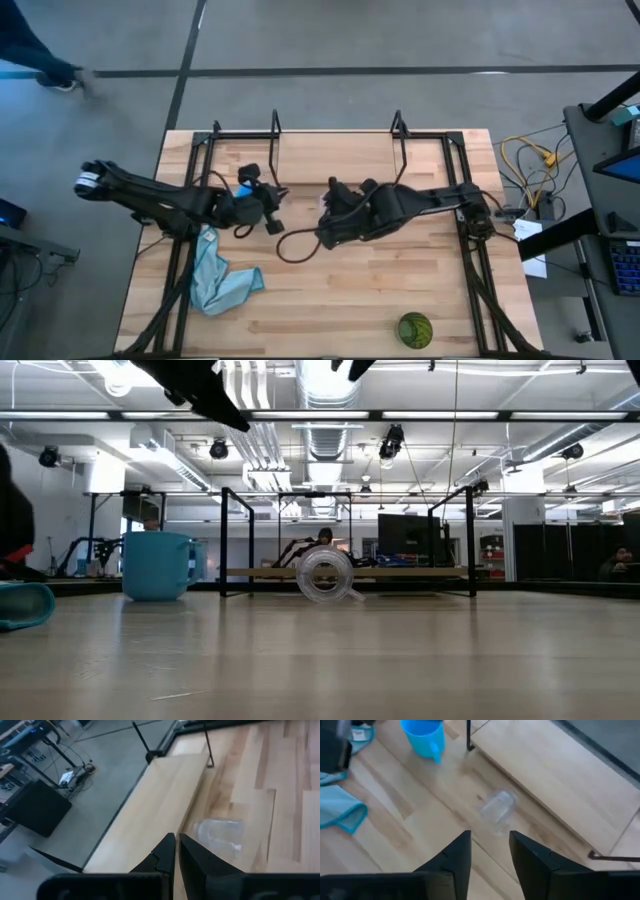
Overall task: Stack small to large cups/mugs on shelf
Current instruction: Put the transparent mug on the shelf
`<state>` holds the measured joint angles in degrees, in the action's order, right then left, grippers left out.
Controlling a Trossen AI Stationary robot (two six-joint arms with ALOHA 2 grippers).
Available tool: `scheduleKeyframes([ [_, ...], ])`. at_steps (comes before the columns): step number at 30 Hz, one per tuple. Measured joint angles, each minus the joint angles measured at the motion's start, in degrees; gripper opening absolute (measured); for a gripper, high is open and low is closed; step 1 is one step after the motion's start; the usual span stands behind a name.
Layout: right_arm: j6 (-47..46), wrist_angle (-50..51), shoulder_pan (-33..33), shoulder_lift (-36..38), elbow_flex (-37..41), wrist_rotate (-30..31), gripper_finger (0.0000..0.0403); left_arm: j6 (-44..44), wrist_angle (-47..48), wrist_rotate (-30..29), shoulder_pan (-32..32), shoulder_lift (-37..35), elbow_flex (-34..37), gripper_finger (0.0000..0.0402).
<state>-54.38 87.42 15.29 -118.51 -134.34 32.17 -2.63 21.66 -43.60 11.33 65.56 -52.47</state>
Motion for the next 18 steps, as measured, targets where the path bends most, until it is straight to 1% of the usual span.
scheduleKeyframes([
  [6,-12.0,-5.7,2.0,-3.6,0.0,11.1,0.0127,0.2,1.2,0.0,0.0,-4.5,0.0,0.0008],
  [9,-21.0,-6.2,3.6,-4.8,0.0,17.1,0.0121,1.1,2.0,-0.1,0.0,-7.6,0.0,0.0008],
  [12,-29.2,-6.2,5.8,-6.0,0.5,20.8,0.0121,3.6,2.1,0.0,0.0,-11.0,-0.2,0.0008],
  [15,-40.1,-6.0,8.0,-6.9,2.1,26.3,0.0120,5.8,2.1,0.0,0.0,-14.6,-0.7,0.0008],
  [18,-53.1,-5.9,10.1,-7.9,5.3,32.3,0.0121,6.5,2.0,0.0,0.0,-17.5,-1.3,0.0008],
])
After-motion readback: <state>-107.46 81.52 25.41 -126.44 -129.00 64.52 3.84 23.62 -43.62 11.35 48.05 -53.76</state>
